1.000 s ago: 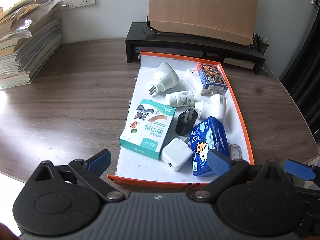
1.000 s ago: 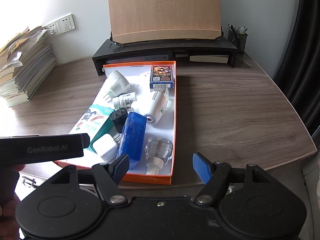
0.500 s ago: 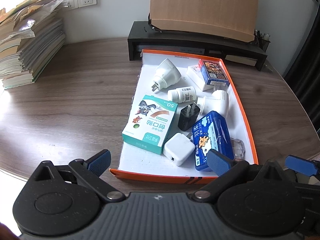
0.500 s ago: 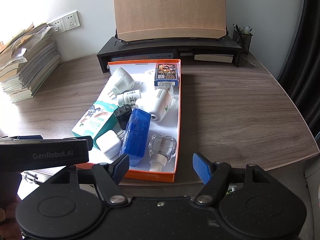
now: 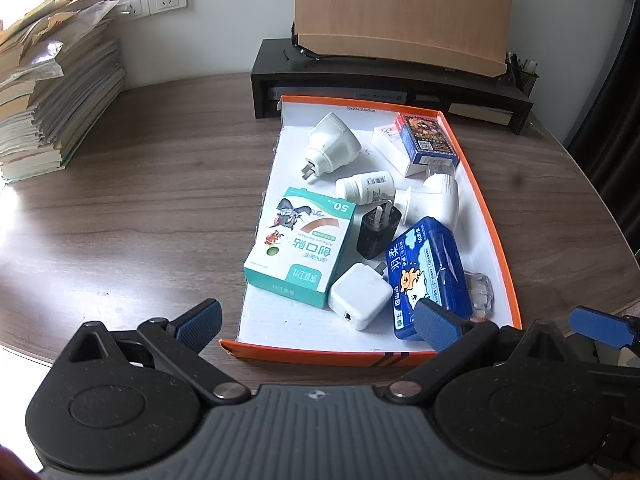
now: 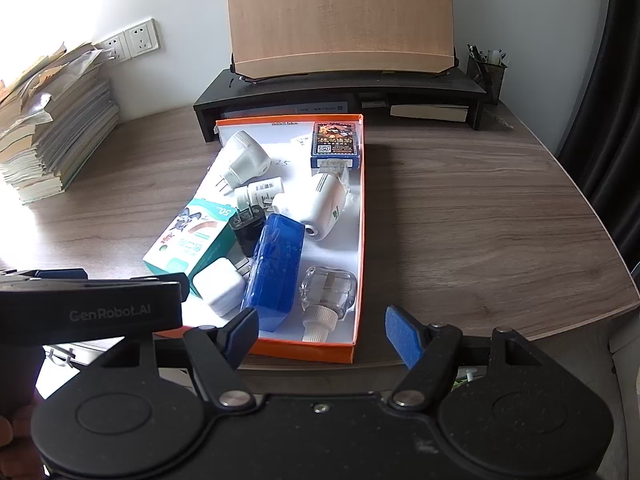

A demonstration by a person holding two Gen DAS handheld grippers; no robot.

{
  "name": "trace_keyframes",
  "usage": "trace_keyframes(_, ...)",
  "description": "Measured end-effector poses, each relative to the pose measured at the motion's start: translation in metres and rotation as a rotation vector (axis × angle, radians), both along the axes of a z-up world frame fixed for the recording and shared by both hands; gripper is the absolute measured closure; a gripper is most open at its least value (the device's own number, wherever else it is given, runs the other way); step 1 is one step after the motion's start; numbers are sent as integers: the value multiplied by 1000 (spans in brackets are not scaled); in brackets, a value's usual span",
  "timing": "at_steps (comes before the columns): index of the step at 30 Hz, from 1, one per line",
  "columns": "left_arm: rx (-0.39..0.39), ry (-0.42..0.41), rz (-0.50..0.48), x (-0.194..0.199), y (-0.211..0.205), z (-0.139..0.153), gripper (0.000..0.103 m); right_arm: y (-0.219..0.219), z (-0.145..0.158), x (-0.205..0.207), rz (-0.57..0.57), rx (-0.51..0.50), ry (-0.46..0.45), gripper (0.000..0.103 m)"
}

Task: Organize rigid objects
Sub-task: 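Withdraw both open grippers back from the filled white box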

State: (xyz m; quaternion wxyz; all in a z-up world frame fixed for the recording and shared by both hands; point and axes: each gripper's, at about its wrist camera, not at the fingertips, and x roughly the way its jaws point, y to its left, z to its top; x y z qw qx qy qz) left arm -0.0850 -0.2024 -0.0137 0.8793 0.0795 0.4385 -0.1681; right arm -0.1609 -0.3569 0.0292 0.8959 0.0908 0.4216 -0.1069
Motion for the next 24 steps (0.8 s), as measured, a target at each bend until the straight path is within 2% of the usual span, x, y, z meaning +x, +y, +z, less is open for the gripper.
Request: trace_keyframes(24, 9, -9, 5, 6, 6, 0, 0, 8, -1, 9, 5, -8, 8, 19)
